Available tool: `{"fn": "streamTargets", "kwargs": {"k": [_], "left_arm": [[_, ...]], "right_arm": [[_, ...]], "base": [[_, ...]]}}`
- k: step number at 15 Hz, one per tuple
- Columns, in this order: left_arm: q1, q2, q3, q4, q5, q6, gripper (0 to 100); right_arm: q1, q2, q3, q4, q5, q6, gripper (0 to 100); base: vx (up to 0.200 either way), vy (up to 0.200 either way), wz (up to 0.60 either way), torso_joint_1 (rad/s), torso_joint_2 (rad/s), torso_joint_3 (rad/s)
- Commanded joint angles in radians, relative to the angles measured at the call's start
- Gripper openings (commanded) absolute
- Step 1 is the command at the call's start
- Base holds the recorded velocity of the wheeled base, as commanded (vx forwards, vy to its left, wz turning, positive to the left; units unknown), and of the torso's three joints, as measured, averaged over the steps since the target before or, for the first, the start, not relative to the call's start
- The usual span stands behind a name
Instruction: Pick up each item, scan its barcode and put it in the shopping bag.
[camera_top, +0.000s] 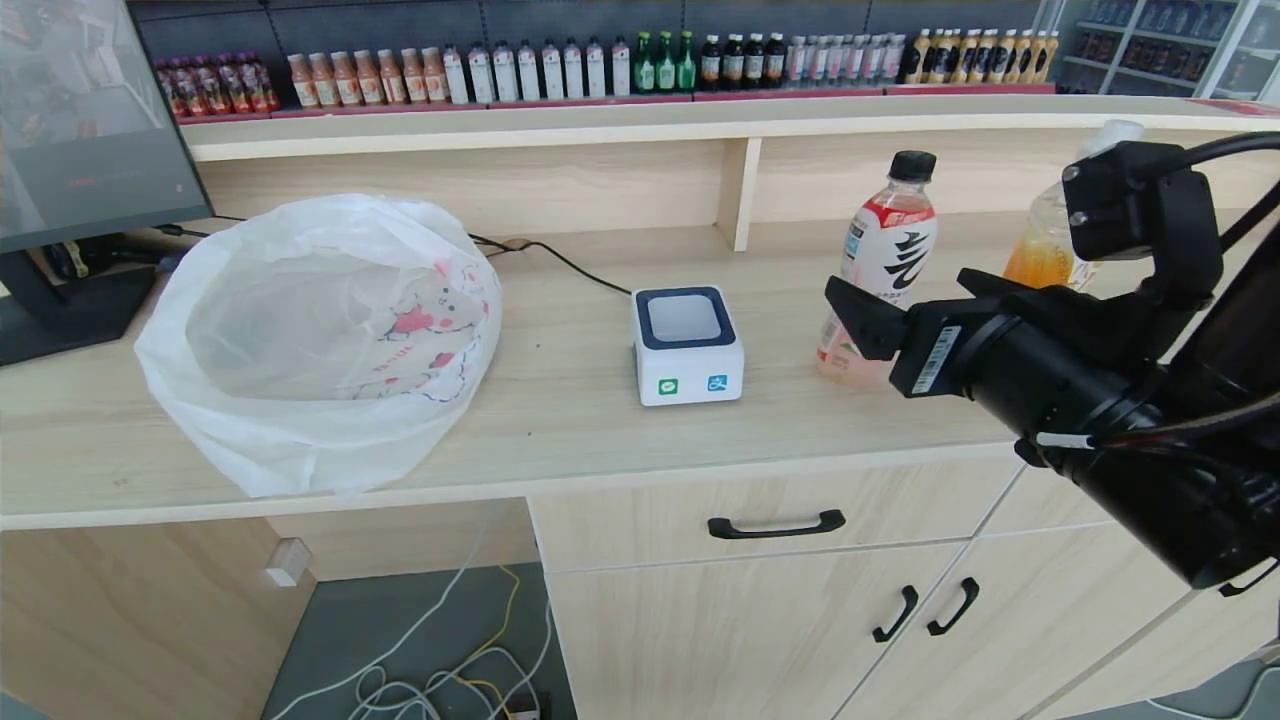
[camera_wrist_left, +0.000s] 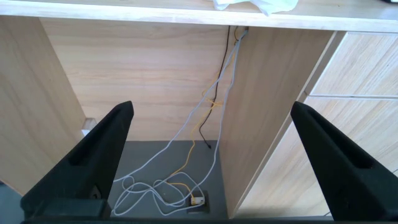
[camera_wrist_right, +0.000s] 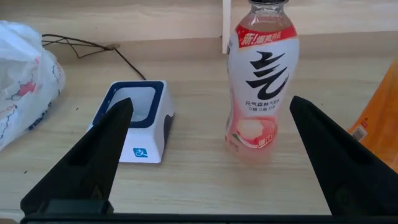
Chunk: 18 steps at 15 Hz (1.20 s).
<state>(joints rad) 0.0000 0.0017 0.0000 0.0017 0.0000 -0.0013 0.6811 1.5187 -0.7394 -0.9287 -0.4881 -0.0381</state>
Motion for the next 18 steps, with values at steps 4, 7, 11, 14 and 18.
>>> {"fn": "streamTargets", "kwargs": {"k": [4, 7, 11, 14, 18], "left_arm": [[0.000, 0.000, 0.000, 0.000, 0.000, 0.000, 100], [0.000, 0.000, 0.000, 0.000, 0.000, 0.000, 100], [0.000, 0.000, 0.000, 0.000, 0.000, 0.000, 100], [0.000, 0.000, 0.000, 0.000, 0.000, 0.000, 100], [0.000, 0.000, 0.000, 0.000, 0.000, 0.000, 100]], "right_arm": [[-0.087, 0.044, 0.026, -0.067, 0.045, 0.032, 100], [-0.135, 0.067, 0.032, -0.082, 0.089, 0.044, 100], [-0.187, 0.097, 0.032, -0.084, 0.157, 0.021, 100], [-0.261, 0.120, 0.031, -0.084, 0.304, -0.046, 100], [-0.291, 0.159, 0.008, -0.108, 0.316, -0.043, 100]], "base": [[0.000, 0.000, 0.00, 0.000, 0.00, 0.000], [0.000, 0.000, 0.00, 0.000, 0.00, 0.000], [0.000, 0.000, 0.00, 0.000, 0.00, 0.000], [0.000, 0.000, 0.00, 0.000, 0.00, 0.000], [0.000, 0.000, 0.00, 0.000, 0.00, 0.000]]}}
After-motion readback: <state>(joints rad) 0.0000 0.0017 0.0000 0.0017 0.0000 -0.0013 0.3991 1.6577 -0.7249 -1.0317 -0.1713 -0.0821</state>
